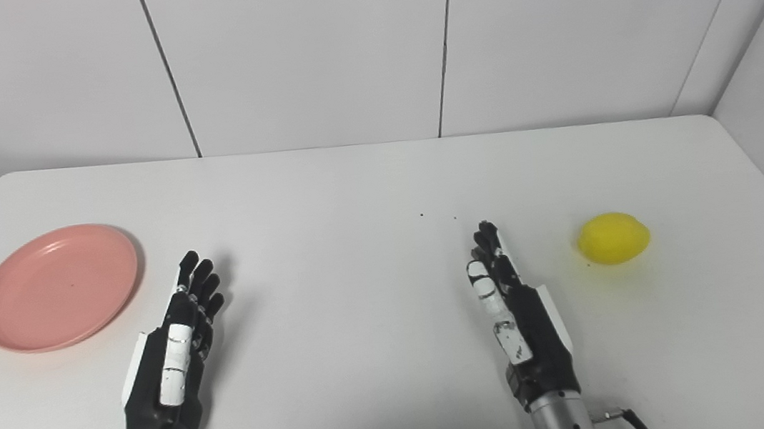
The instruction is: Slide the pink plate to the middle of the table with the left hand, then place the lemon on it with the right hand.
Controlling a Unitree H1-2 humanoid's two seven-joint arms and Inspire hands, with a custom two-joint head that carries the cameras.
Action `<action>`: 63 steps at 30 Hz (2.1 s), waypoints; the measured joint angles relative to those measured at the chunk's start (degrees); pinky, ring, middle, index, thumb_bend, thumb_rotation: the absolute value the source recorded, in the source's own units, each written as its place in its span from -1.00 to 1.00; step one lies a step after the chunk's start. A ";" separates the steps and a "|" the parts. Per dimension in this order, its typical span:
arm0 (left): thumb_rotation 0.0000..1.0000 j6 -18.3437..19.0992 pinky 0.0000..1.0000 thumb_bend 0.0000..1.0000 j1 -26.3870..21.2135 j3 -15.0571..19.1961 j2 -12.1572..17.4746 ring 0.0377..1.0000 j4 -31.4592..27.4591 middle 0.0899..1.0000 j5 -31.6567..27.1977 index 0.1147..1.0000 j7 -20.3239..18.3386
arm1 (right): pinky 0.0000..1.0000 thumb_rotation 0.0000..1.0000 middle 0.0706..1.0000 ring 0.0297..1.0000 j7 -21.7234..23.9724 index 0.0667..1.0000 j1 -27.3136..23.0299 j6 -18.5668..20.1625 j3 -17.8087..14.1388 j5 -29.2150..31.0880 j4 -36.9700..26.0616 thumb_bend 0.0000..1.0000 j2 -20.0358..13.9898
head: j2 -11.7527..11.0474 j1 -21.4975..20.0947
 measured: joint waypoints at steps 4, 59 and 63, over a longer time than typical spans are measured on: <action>0.84 0.44 1.00 0.46 0.00 -0.56 -0.20 1.00 -1.52 1.00 0.05 1.00 0.52 | 1.00 0.67 1.00 1.00 0.03 1.00 -0.32 0.26 -0.33 -0.02 -0.26 0.08 -0.07 | 1.14 0.35; 1.00 7.93 1.00 0.52 -2.46 5.64 6.36 1.00 -11.39 1.00 0.04 1.00 -1.99 | 1.00 0.92 1.00 1.00 1.40 1.00 0.64 0.77 -1.56 0.89 0.73 -0.13 -1.29 | -12.39 16.96; 1.00 6.50 1.00 0.51 -3.29 7.56 7.65 1.00 -9.06 1.00 -0.04 1.00 -2.05 | 1.00 0.97 1.00 1.00 1.44 1.00 0.50 0.23 -1.62 1.30 1.75 -0.20 -1.25 | -12.74 18.46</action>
